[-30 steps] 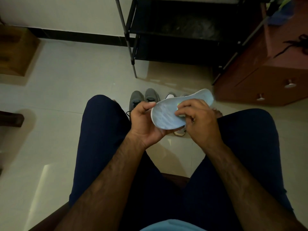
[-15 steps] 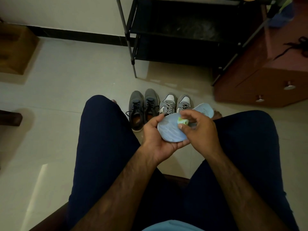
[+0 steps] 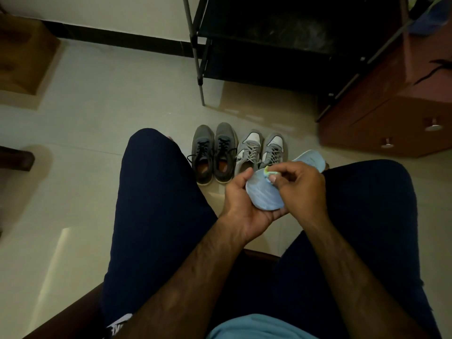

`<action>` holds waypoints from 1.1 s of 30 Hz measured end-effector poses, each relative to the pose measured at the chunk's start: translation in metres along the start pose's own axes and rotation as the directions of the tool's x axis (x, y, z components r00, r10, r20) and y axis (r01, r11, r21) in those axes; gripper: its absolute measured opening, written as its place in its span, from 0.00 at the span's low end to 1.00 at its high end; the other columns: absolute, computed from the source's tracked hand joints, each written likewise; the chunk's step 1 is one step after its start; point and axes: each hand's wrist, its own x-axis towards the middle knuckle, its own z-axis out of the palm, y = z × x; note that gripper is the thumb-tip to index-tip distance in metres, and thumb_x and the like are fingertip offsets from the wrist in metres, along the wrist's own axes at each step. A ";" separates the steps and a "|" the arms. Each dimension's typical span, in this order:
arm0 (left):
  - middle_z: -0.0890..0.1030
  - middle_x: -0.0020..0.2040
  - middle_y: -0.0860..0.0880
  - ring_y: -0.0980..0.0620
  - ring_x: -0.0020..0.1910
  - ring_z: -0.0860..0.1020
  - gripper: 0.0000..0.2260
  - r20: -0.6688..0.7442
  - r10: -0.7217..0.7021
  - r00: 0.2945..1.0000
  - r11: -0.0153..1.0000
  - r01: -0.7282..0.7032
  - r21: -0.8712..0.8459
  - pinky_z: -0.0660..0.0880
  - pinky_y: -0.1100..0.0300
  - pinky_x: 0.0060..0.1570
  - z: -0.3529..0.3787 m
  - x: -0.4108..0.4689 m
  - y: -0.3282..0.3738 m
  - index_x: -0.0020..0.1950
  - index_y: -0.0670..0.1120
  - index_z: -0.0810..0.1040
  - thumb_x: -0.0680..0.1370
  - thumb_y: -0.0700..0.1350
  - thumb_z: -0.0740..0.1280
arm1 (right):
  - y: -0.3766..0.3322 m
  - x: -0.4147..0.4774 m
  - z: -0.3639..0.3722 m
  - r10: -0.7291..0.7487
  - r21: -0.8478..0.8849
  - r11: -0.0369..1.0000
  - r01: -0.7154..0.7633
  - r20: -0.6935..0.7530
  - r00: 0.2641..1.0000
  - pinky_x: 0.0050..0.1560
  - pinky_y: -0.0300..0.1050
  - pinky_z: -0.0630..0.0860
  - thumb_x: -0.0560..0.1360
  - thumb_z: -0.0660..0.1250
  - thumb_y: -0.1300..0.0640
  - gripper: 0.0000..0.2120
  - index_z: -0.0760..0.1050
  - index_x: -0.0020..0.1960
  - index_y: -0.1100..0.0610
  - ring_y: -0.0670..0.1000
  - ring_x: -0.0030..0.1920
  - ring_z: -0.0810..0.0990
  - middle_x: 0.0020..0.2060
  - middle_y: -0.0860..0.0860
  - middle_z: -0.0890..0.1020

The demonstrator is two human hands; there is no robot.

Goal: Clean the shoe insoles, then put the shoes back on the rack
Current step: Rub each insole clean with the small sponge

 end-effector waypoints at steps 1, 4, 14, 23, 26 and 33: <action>0.79 0.67 0.35 0.38 0.68 0.76 0.29 -0.002 -0.002 1.000 1.000 0.002 -0.015 0.66 0.40 0.74 -0.001 0.001 0.000 0.70 0.38 0.76 0.80 0.59 0.59 | -0.001 0.000 0.001 -0.014 -0.008 1.000 0.014 0.010 1.000 0.56 0.49 0.82 0.73 0.76 0.64 0.11 0.87 0.49 0.49 0.44 0.50 0.84 0.48 0.45 0.86; 0.84 0.56 0.36 0.40 0.58 0.80 0.28 -0.019 -0.003 1.000 1.000 0.003 -0.016 0.70 0.44 0.67 -0.005 0.006 0.003 0.63 0.38 0.80 0.80 0.60 0.59 | -0.011 -0.012 0.006 -0.141 -0.008 0.990 0.143 0.109 0.984 0.57 0.39 0.79 0.73 0.75 0.67 0.11 0.87 0.49 0.52 0.42 0.51 0.83 0.48 0.45 0.85; 0.86 0.49 0.39 0.42 0.47 0.84 0.26 -0.037 -0.029 0.999 0.999 0.031 0.039 0.76 0.46 0.54 -0.008 0.014 0.004 0.58 0.40 0.81 0.82 0.60 0.56 | -0.012 -0.012 0.002 -0.225 0.042 0.974 0.221 0.167 0.960 0.59 0.40 0.79 0.72 0.72 0.72 0.13 0.87 0.47 0.55 0.44 0.51 0.84 0.47 0.48 0.86; 0.86 0.45 0.41 0.44 0.45 0.83 0.18 -0.054 -0.016 0.998 0.990 0.023 0.137 0.75 0.47 0.55 -0.001 0.011 -0.001 0.54 0.41 0.81 0.72 0.51 0.62 | -0.010 -0.009 0.000 -0.143 0.068 0.989 0.133 0.165 0.976 0.58 0.46 0.81 0.72 0.73 0.71 0.17 0.87 0.45 0.49 0.45 0.49 0.85 0.45 0.45 0.86; 0.86 0.48 0.40 0.42 0.49 0.81 0.19 -0.068 -0.023 0.997 0.990 0.032 0.141 0.75 0.44 0.55 -0.001 0.012 -0.001 0.55 0.41 0.81 0.79 0.53 0.59 | -0.006 0.002 -0.002 -0.059 0.003 0.998 0.059 0.087 0.994 0.58 0.48 0.81 0.72 0.74 0.69 0.18 0.85 0.44 0.45 0.43 0.49 0.84 0.45 0.43 0.85; 0.86 0.48 0.41 0.43 0.45 0.84 0.19 -0.083 0.000 0.997 0.985 0.014 0.170 0.80 0.47 0.49 -0.001 0.013 -0.001 0.53 0.42 0.84 0.77 0.53 0.60 | -0.005 0.003 0.000 -0.060 0.026 0.998 0.058 0.103 0.993 0.58 0.49 0.82 0.72 0.74 0.70 0.16 0.86 0.44 0.49 0.45 0.48 0.84 0.45 0.45 0.85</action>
